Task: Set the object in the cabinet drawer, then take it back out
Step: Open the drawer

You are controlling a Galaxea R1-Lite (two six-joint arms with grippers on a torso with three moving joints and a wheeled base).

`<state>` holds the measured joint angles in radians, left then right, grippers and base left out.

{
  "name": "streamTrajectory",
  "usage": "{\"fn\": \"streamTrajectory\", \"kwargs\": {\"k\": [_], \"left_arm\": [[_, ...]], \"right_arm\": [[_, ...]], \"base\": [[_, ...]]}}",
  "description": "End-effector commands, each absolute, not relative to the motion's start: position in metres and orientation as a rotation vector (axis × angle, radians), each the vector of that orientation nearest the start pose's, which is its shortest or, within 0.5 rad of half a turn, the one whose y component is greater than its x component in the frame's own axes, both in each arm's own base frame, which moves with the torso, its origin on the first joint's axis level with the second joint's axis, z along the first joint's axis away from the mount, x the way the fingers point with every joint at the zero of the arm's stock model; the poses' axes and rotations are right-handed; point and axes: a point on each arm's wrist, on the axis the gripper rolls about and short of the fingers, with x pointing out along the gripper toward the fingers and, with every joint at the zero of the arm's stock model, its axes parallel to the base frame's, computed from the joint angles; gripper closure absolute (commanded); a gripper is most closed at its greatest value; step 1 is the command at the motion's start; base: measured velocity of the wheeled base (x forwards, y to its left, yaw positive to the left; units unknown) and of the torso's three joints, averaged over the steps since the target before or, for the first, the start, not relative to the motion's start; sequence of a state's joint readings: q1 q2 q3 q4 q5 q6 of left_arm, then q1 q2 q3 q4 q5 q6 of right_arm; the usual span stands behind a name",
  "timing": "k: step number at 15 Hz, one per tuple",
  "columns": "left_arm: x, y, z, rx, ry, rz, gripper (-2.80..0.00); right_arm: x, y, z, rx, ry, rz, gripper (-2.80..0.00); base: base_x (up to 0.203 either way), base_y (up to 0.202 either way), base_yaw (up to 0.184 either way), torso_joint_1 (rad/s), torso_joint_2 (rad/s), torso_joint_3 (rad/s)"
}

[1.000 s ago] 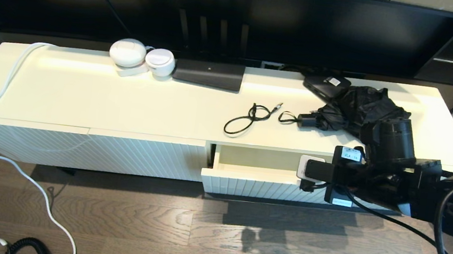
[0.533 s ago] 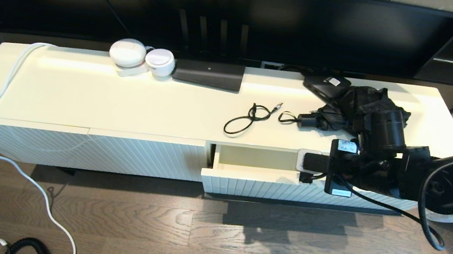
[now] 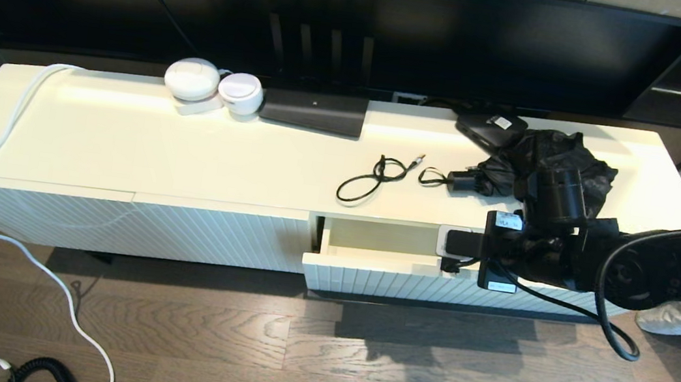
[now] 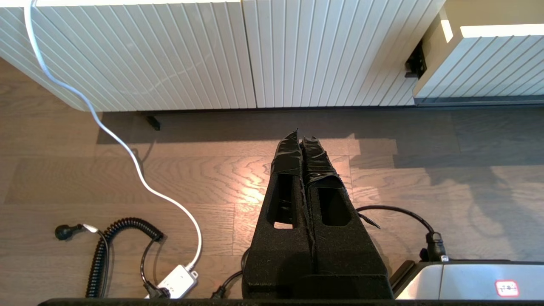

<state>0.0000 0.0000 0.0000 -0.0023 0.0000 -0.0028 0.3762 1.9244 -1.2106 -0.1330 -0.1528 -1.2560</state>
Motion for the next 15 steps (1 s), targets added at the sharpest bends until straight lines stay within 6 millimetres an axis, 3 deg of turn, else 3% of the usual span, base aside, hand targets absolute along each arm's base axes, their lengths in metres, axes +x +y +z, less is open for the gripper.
{"fn": "streamTrajectory", "kwargs": {"k": [1,5,15], "left_arm": [[-0.023,0.0,0.076,-0.003,-0.003,0.0,0.0],[-0.023,0.0,0.075,-0.003,-0.002,0.0,0.0],[-0.023,0.0,0.076,-0.003,-0.003,0.0,0.0]], "right_arm": [[0.353,0.133,0.162,-1.374,0.367,0.552,0.0],[0.366,0.127,0.161,-1.388,0.368,0.534,0.0],[0.376,0.129,0.159,-1.386,0.357,0.537,0.0]], "base": [[0.0,0.0,0.0,0.0,0.0,0.0],[0.0,0.0,0.0,0.0,0.0,0.0],[0.0,0.0,0.0,0.0,0.0,0.0]]}}
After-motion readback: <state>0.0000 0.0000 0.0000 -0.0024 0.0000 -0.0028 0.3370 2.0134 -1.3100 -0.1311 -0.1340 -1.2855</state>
